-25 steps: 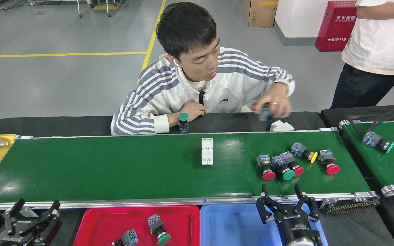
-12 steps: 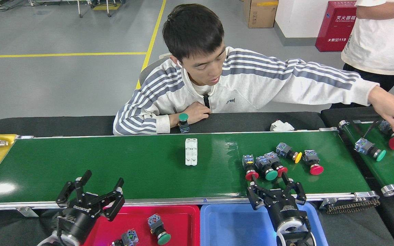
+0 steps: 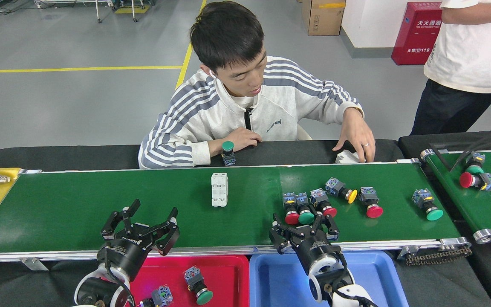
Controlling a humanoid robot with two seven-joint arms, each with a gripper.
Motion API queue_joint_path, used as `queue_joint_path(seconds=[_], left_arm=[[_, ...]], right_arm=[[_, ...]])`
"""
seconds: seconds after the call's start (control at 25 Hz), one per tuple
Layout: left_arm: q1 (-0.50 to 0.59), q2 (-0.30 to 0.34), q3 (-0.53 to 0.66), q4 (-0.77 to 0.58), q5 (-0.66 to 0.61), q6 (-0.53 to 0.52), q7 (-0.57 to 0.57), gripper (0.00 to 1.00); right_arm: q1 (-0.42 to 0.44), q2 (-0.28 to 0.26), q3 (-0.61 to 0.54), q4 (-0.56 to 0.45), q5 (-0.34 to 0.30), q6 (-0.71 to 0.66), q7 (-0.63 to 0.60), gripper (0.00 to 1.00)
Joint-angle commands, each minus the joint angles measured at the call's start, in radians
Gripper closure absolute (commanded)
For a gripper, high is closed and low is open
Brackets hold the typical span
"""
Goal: Pick switch part from conveyor to tray
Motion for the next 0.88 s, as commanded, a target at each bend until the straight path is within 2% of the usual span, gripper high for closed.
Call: queue_joint_path(seconds=[0.0,0.08,0.12,0.16,0.24,0.32,0.48,0.56,0.64,0.72,0.76,0.8,0.84], left_arm=[[-0.021,-0.002,-0.006,0.002,-0.002,0.001,0.003,0.0],[-0.032,-0.01,-0.025,0.026,-0.002,0.001,-0.002,0.0],[-0.038,-0.016,-0.037,0.043,-0.002,0.001,-0.002,0.0],[-0.043,-0.022,-0.048,0.061,-0.002,0.003,-0.002,0.0],[-0.049,-0.031,-0.058,0.084,-0.002,0.004,-0.002,0.0],[-0.052,-0.045,-0.074,0.091,-0.006,0.016,-0.003,0.0],[-0.084,-0.047,-0.124,0.129,-0.006,0.087,-0.003,0.0],[-0.116,-0.045,-0.126,0.184,-0.006,0.11,-0.003,0.0],[-0.153,-0.039,-0.123,0.238,-0.006,0.124,-0.003,0.0],[-0.19,-0.036,-0.121,0.288,-0.006,0.144,-0.003,0.0],[-0.212,-0.033,-0.121,0.318,-0.006,0.159,-0.003,0.0],[-0.235,-0.031,-0.121,0.348,-0.006,0.181,-0.003,0.0],[-0.254,-0.03,-0.121,0.379,-0.006,0.199,-0.003,0.0]], right_arm=[[-0.031,0.017,0.001,0.017,-0.003,0.001,0.003,0.06],[-0.036,0.008,0.001,0.018,-0.011,-0.014,0.013,0.36],[-0.037,0.004,0.001,0.018,-0.013,-0.04,0.017,0.56],[-0.039,0.001,0.004,0.017,-0.014,-0.071,0.017,0.7],[-0.038,-0.006,0.004,0.009,-0.014,-0.098,0.017,0.9],[-0.034,-0.006,0.004,-0.008,-0.014,-0.123,0.015,0.97],[0.009,-0.006,0.005,-0.095,-0.014,-0.223,0.013,0.98],[0.068,-0.007,0.014,-0.19,-0.014,-0.302,0.009,0.98],[0.168,-0.021,0.05,-0.31,-0.014,-0.457,0.009,0.98],[0.248,-0.035,0.06,-0.393,-0.014,-0.565,0.012,0.93],[0.277,-0.033,0.065,-0.41,-0.014,-0.603,0.012,0.74],[0.294,-0.019,0.08,-0.411,-0.013,-0.628,0.009,0.19],[0.3,-0.009,0.12,-0.41,-0.013,-0.634,0.007,0.01]])
